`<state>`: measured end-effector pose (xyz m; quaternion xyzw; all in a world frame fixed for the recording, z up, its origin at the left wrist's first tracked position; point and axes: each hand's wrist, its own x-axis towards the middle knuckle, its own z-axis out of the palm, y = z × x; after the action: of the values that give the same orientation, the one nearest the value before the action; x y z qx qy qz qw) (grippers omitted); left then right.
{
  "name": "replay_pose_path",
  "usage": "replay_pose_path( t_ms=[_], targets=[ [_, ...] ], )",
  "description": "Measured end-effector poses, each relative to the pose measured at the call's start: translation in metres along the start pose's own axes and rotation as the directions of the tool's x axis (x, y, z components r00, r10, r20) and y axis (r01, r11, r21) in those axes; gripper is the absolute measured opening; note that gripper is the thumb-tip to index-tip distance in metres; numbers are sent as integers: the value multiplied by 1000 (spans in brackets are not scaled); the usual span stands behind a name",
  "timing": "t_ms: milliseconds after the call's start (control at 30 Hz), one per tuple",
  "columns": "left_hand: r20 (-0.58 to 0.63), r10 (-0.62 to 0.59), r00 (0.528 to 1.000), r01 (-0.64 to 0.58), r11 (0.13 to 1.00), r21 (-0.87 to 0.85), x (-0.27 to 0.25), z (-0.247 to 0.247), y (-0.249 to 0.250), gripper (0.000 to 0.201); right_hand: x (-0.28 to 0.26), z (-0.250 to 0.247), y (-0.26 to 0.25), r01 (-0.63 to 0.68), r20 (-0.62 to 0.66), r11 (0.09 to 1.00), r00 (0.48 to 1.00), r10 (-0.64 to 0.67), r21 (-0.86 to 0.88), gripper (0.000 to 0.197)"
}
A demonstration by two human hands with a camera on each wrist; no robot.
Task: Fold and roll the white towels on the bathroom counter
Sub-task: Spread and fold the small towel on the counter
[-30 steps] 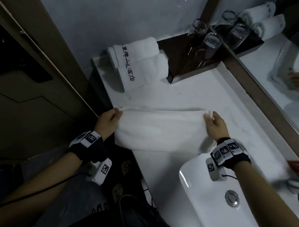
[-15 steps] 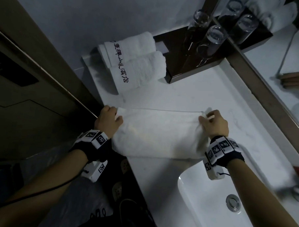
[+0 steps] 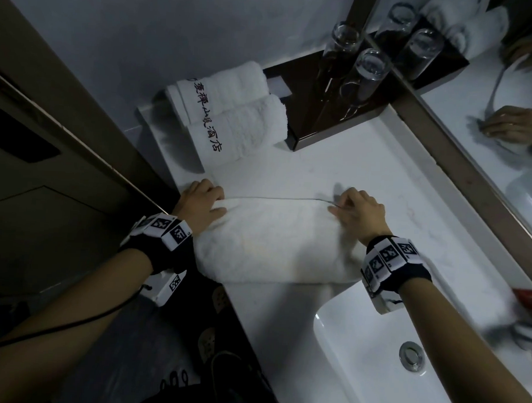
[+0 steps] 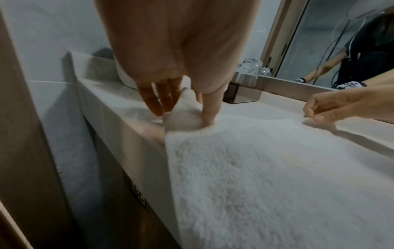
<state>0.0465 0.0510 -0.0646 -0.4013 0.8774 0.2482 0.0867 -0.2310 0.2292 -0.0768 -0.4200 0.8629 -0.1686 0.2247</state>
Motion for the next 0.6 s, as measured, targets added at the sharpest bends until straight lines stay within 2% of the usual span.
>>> replay_pose_path(
  t_ms=[100, 167, 300, 433, 600],
  targets=[
    [6, 50, 999, -50, 997, 53, -4, -5, -3, 25, 1, -3, -2, 24, 41, 988, 999, -18, -150, 14],
    [27, 79, 997, -80, 994, 73, -7, -7, -4, 26, 1, -2, -1, 35, 55, 971, 998, -23, -234, 21],
    [97, 124, 988, -107, 980, -169, -12, -18, -6, 18, 3, 0, 2, -17, 105, 923, 993, 62, -386, 41],
    [82, 104, 991, -83, 970, -227, -18, -22, -10, 11, 2, 2, 3, -86, 93, 929, 987, 128, -361, 46],
    [65, 12, 998, 2, 977, -213, -16, -18, 1, 22, 4, 1, -5, -145, 65, 957, 984, 166, -253, 25]
  ],
)
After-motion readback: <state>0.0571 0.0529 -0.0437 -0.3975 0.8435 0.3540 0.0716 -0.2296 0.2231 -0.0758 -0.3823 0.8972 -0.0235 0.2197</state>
